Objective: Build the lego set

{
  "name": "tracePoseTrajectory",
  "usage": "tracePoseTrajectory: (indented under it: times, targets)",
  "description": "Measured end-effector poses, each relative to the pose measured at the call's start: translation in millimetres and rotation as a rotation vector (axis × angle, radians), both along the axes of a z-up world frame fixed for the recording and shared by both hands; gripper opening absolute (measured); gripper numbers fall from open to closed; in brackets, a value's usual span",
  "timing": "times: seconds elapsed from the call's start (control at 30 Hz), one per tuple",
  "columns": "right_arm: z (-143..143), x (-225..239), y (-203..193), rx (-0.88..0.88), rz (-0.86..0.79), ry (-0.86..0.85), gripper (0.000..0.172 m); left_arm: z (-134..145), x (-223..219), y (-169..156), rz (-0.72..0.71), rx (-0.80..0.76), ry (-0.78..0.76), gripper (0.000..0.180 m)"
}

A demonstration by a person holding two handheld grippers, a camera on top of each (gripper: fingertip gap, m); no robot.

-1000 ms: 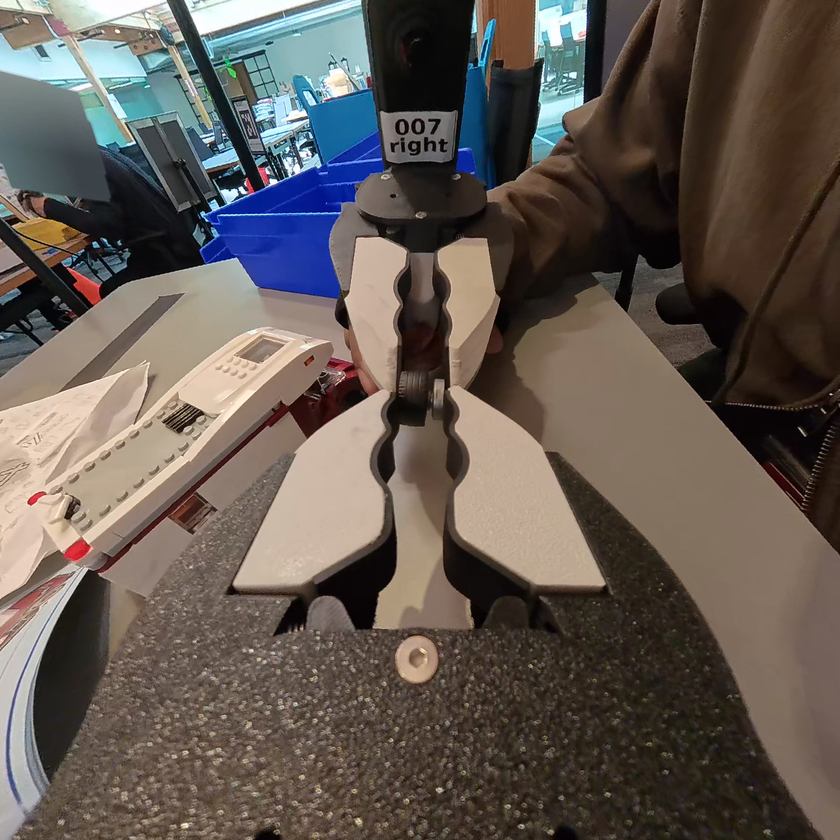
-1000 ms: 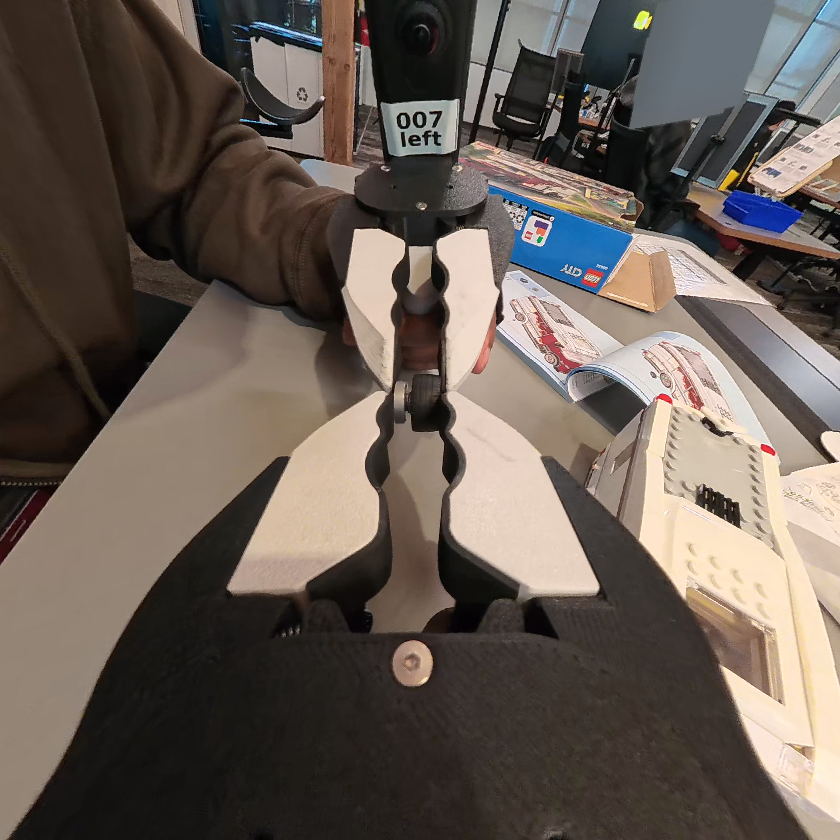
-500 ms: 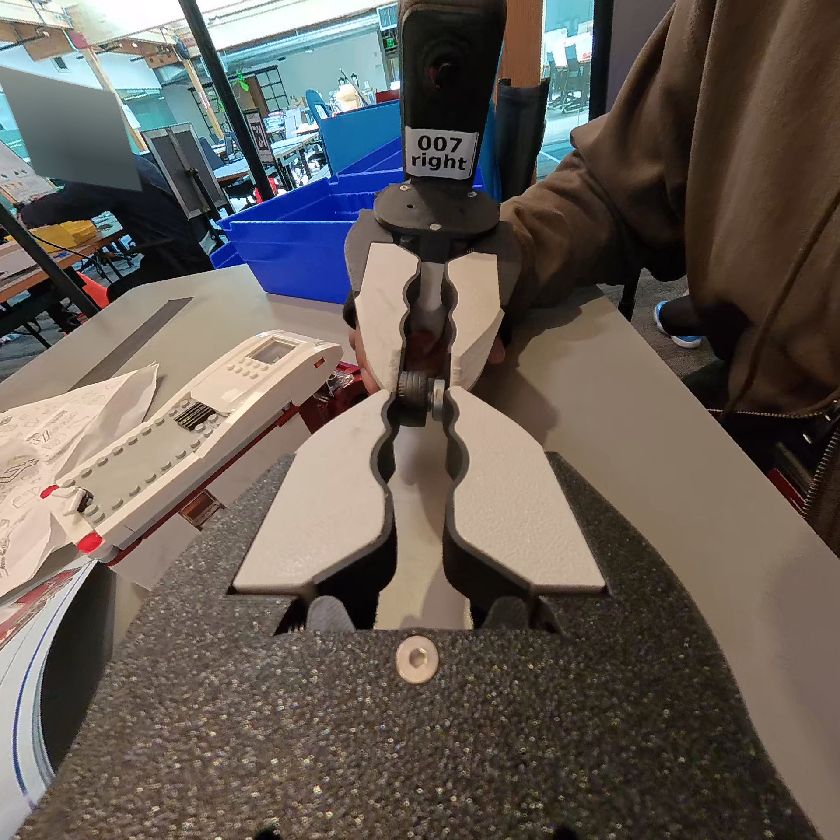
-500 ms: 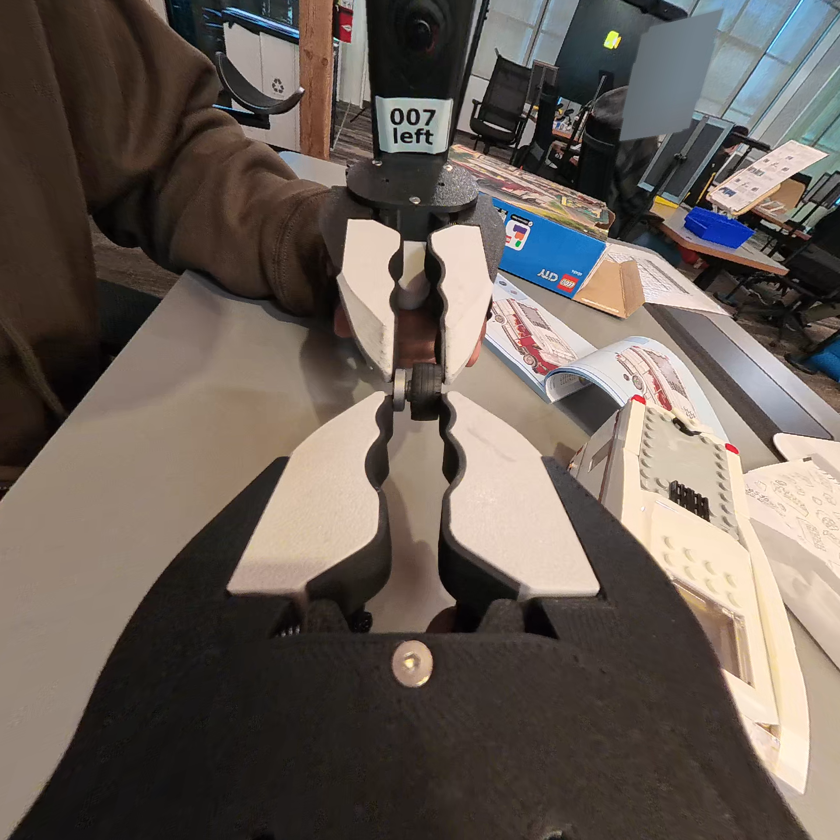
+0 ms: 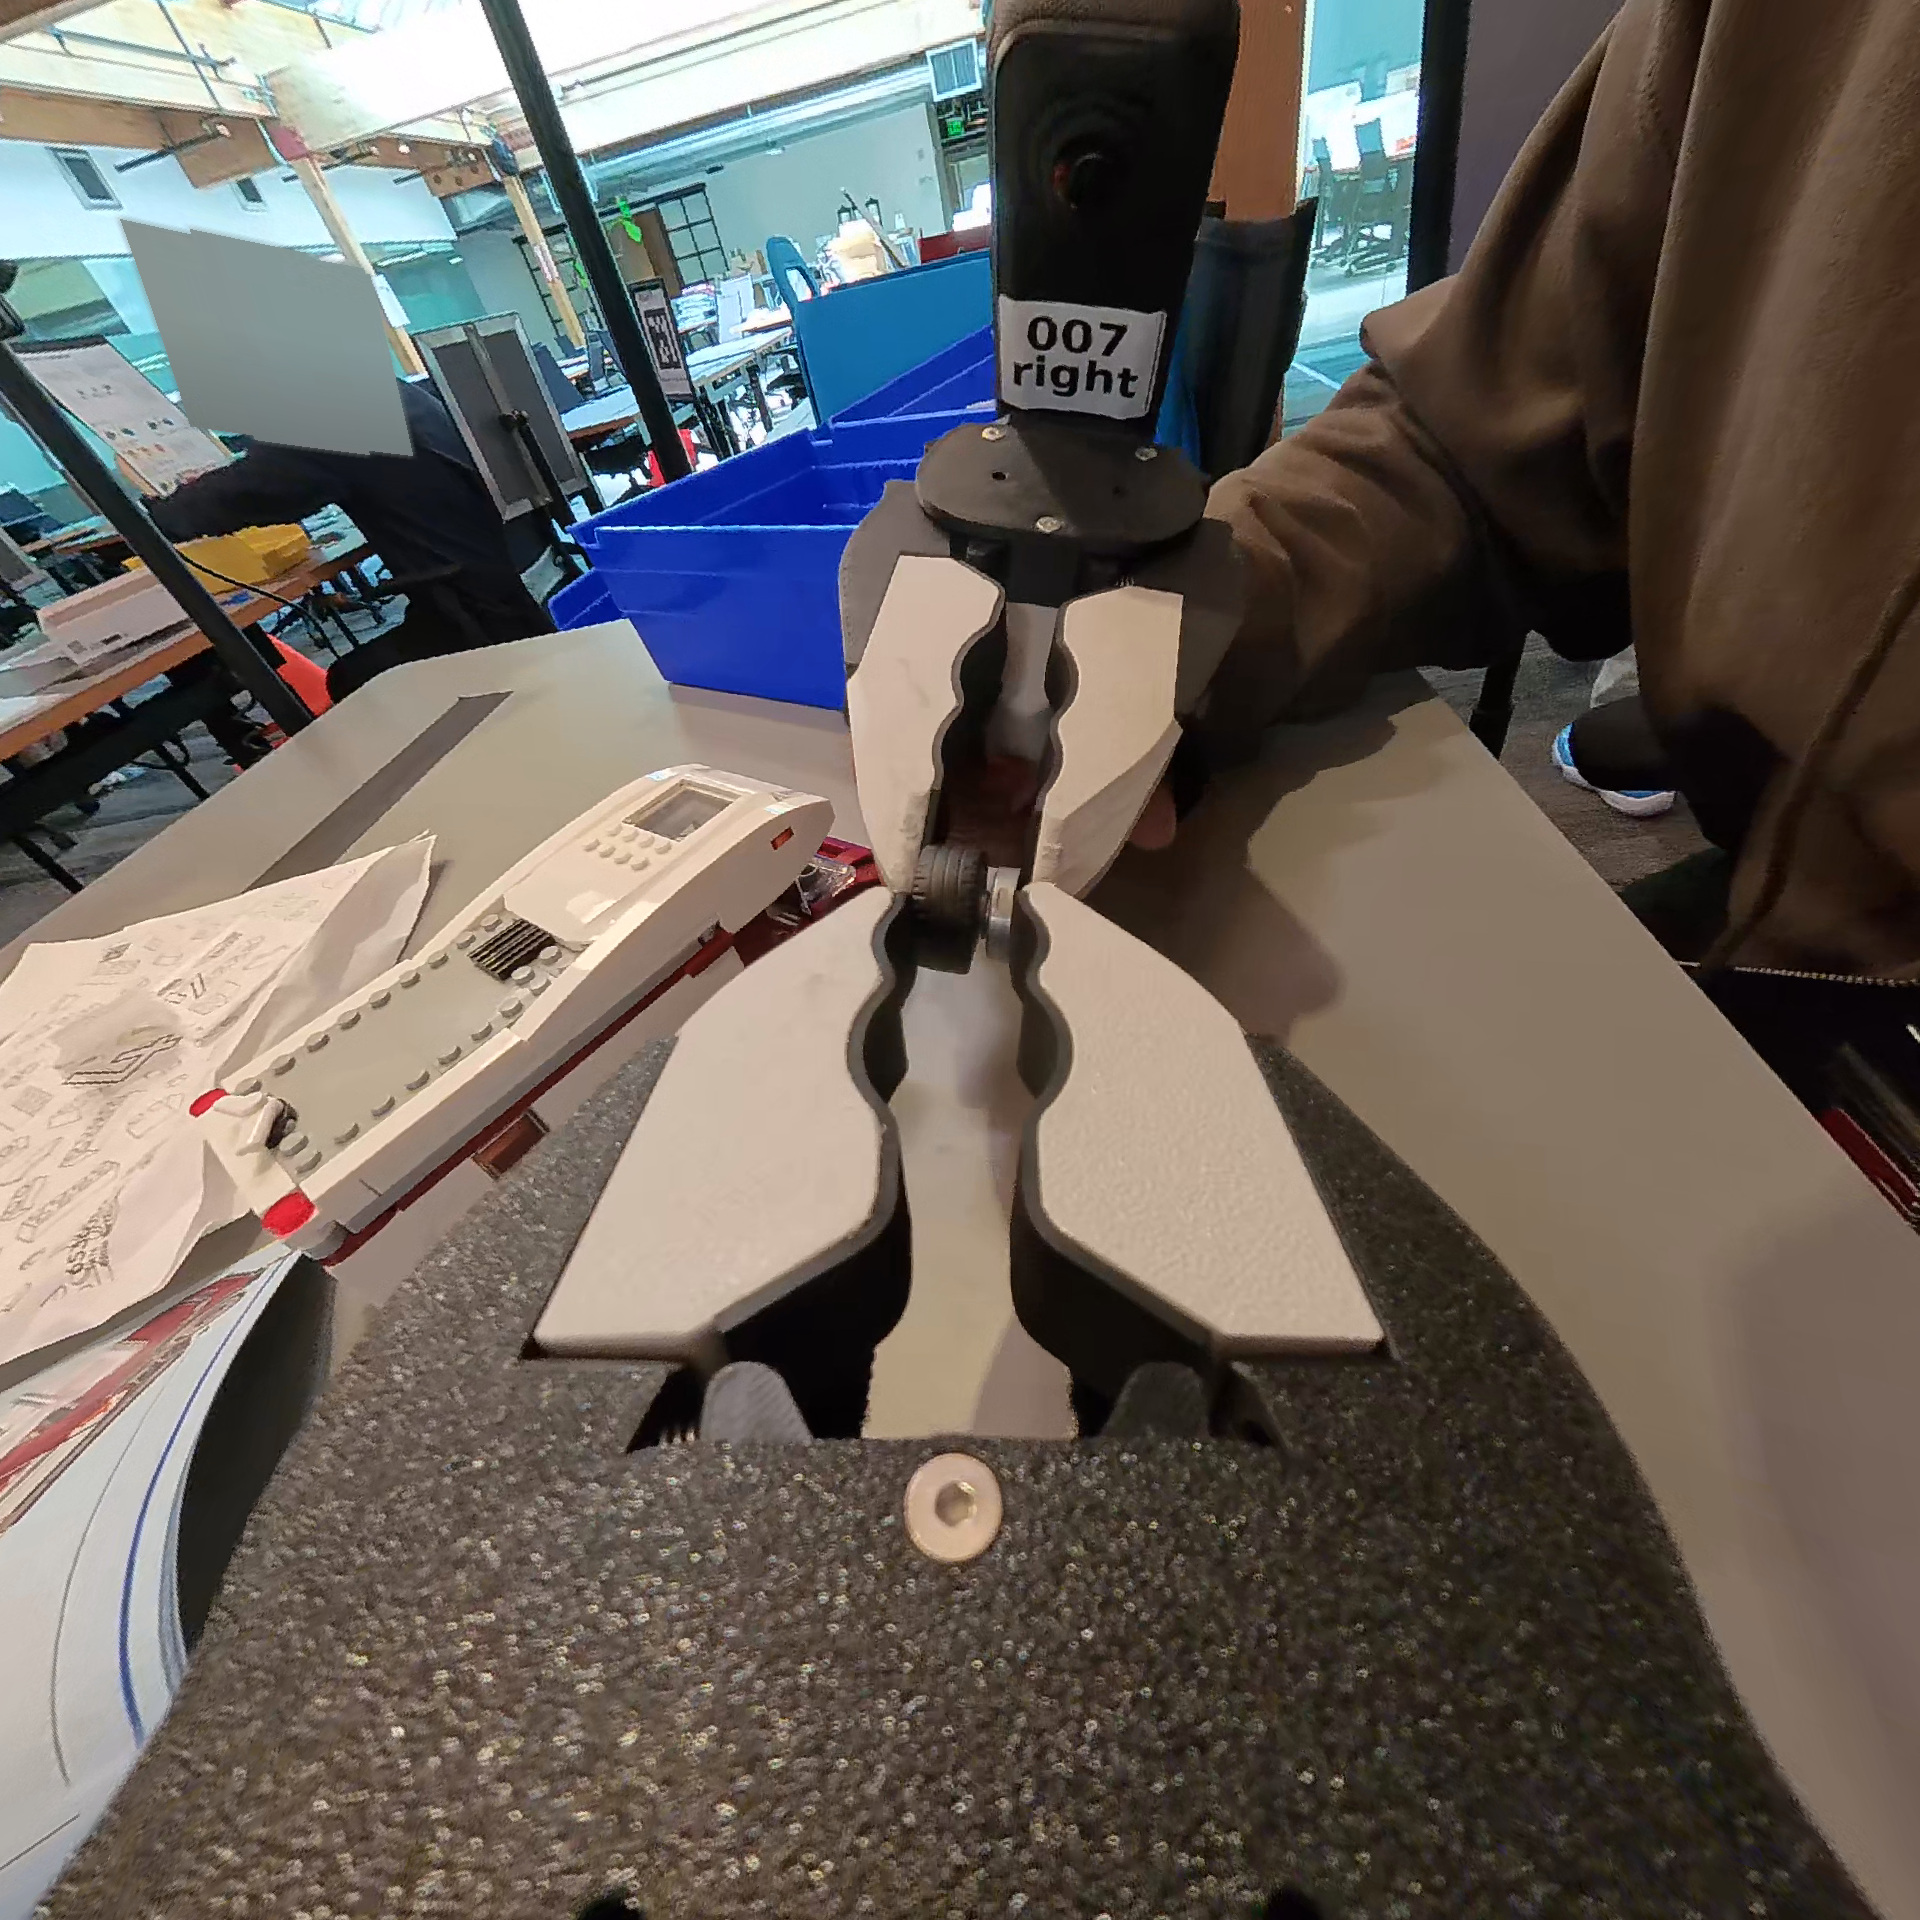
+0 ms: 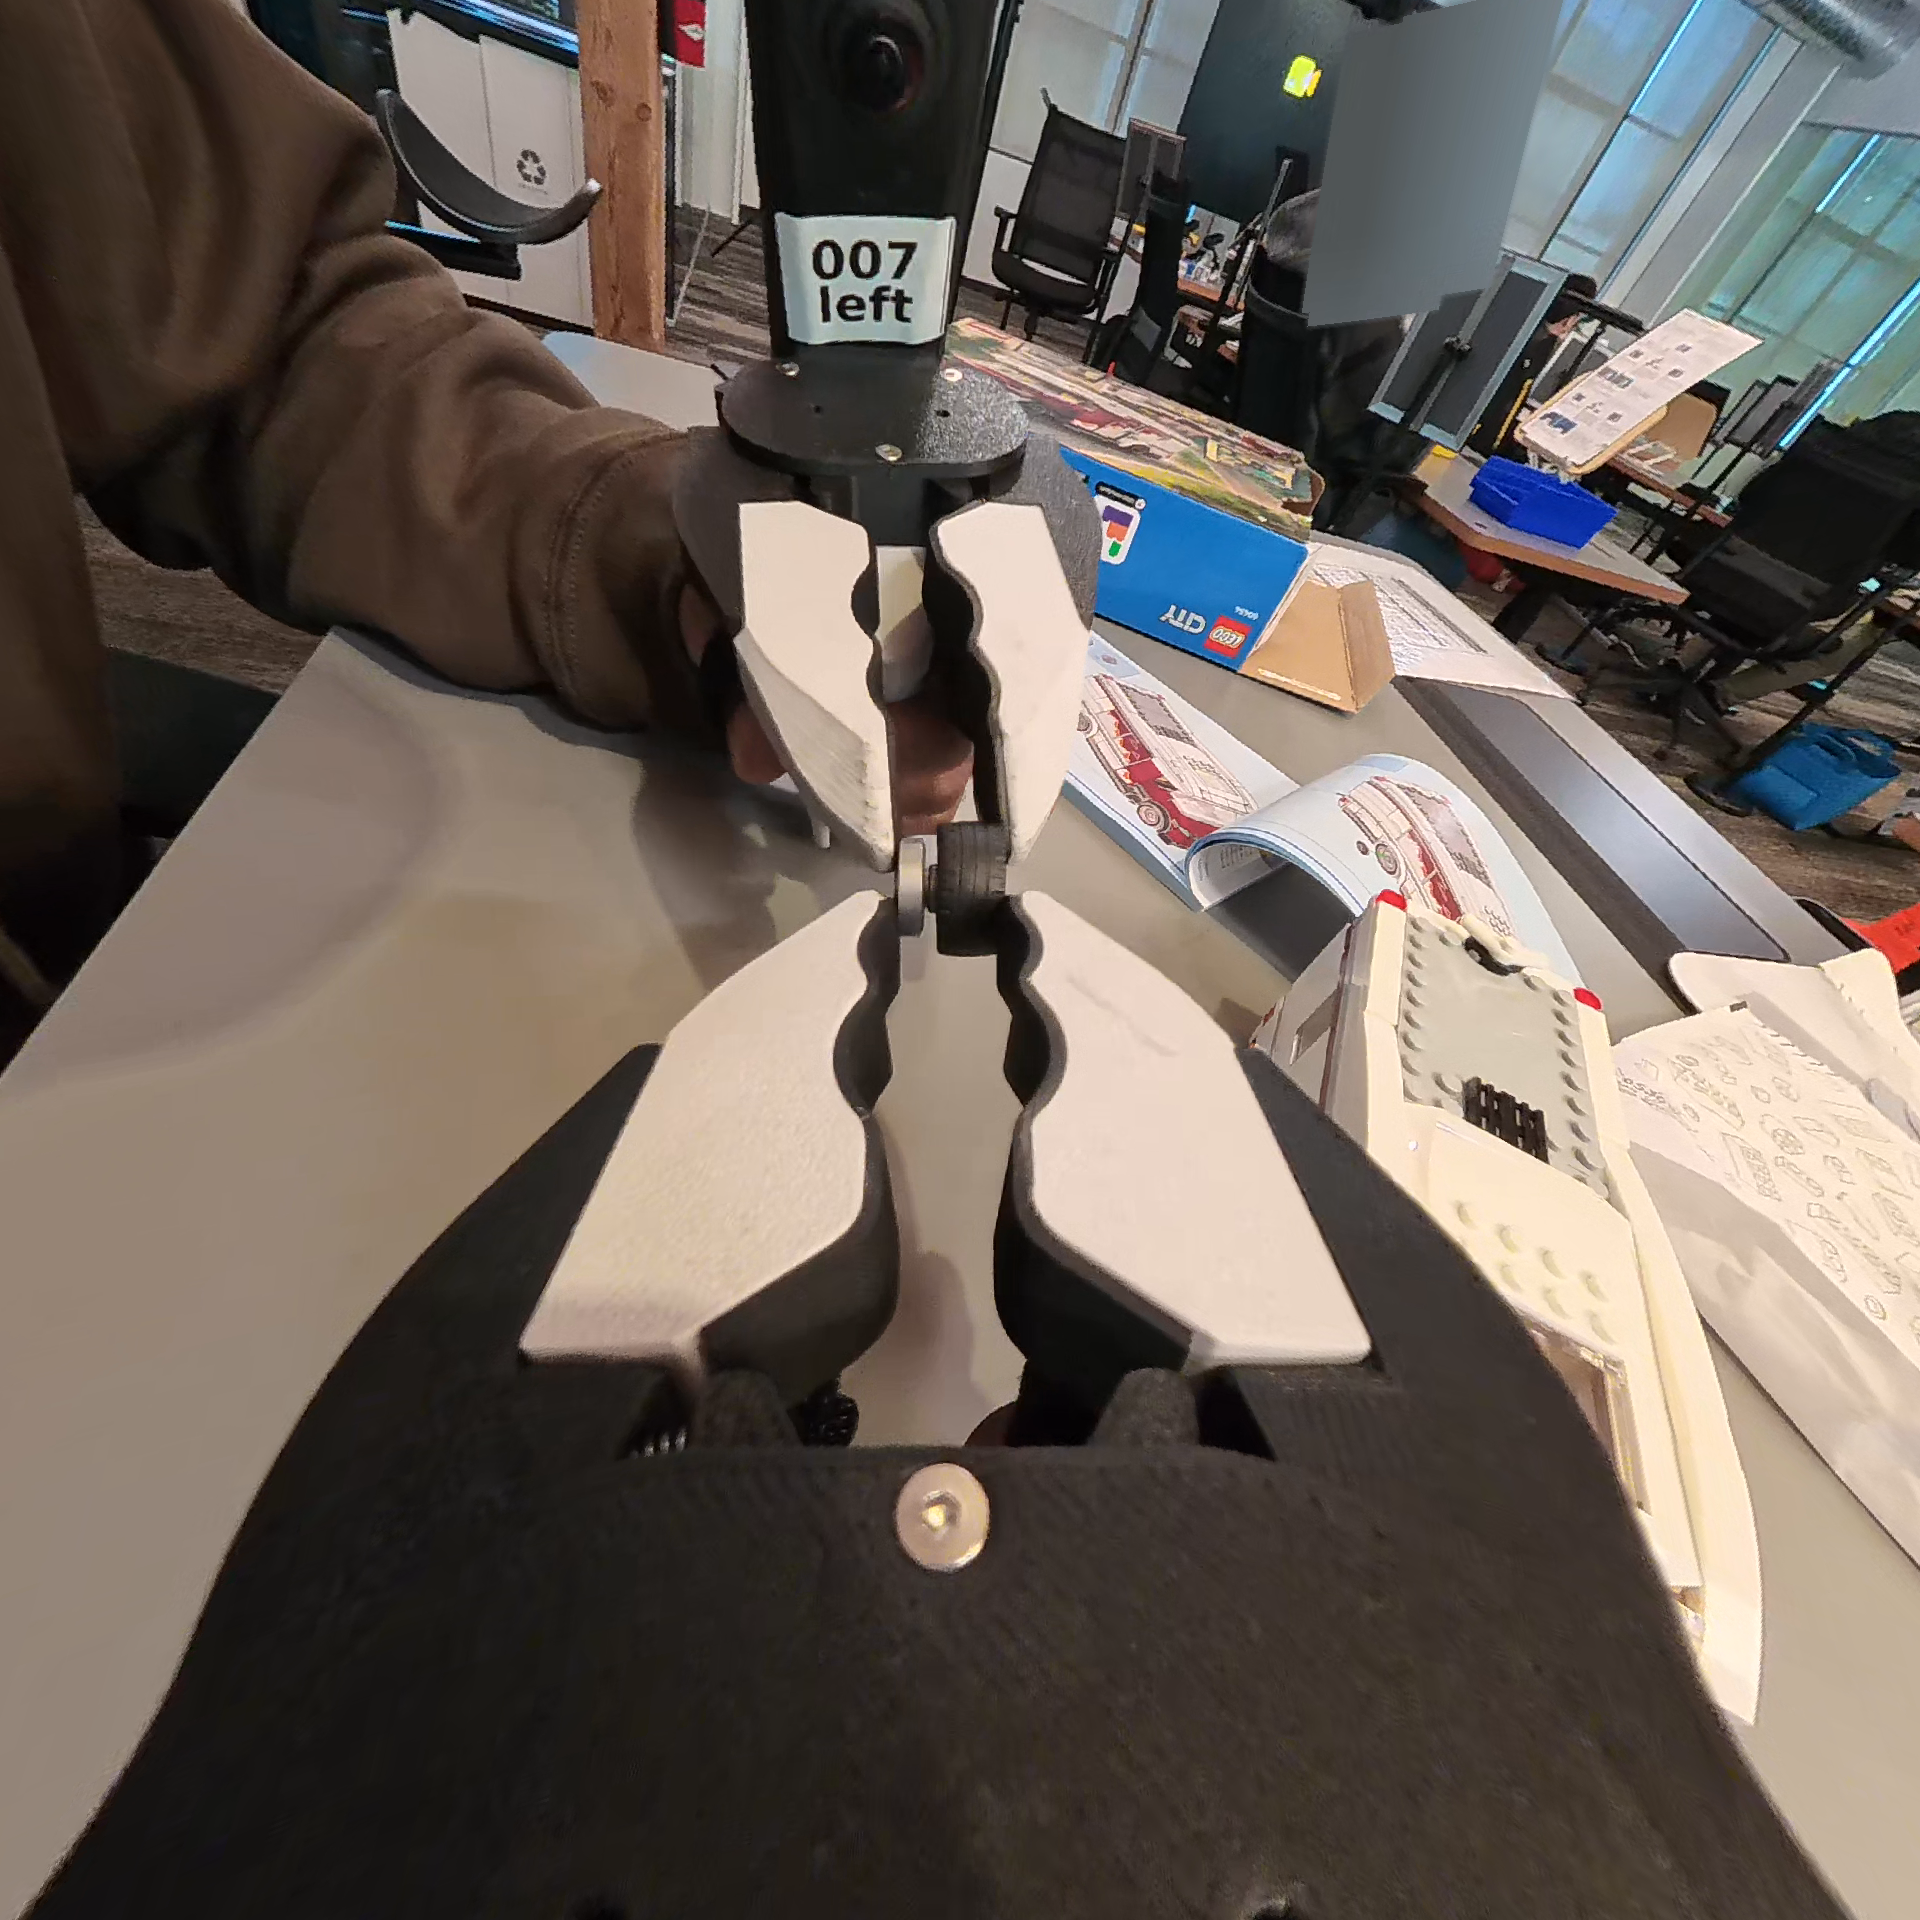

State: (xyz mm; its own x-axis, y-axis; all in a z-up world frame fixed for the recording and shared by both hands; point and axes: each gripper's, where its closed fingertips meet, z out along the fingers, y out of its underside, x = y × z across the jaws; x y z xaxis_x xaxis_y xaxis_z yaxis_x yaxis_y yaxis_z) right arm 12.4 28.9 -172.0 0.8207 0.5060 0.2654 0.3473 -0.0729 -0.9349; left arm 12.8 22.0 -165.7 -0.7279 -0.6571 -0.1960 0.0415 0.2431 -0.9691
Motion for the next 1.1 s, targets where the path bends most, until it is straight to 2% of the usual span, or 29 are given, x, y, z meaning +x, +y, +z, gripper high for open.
tracePoseTrajectory:
  times: [0.3,0.53,0.63,0.73,0.9,1.1]
  targets:
    - [-0.9,2.6,1.1,0.039,-0.030,-0.091,0.018,-3.8,2.2,1.2,0.008,-0.005,0.002,0.021]
    - [-3.5,0.2,0.1,0.061,-0.031,-0.177,0.018,-6.9,2.2,2.8,0.028,0.092,-0.051,0.026]
    - [-4.1,1.6,1.2,0.088,-0.050,-0.229,0.018,-7.5,5.4,6.5,0.049,0.077,-0.030,0.032]
    - [-2.6,4.7,2.4,0.152,-0.100,-0.360,0.018,-11.5,3.4,1.0,-0.008,-0.047,0.131,0.036]
    - [-4.2,10.3,4.3,0.290,-0.186,-0.715,0.018,-4.7,9.6,3.3,-0.019,-0.332,0.361,0.039]
    - [-2.2,13.1,4.4,0.401,-0.227,-0.964,0.018,-3.5,13.6,10.0,-0.079,-0.664,0.628,0.039]
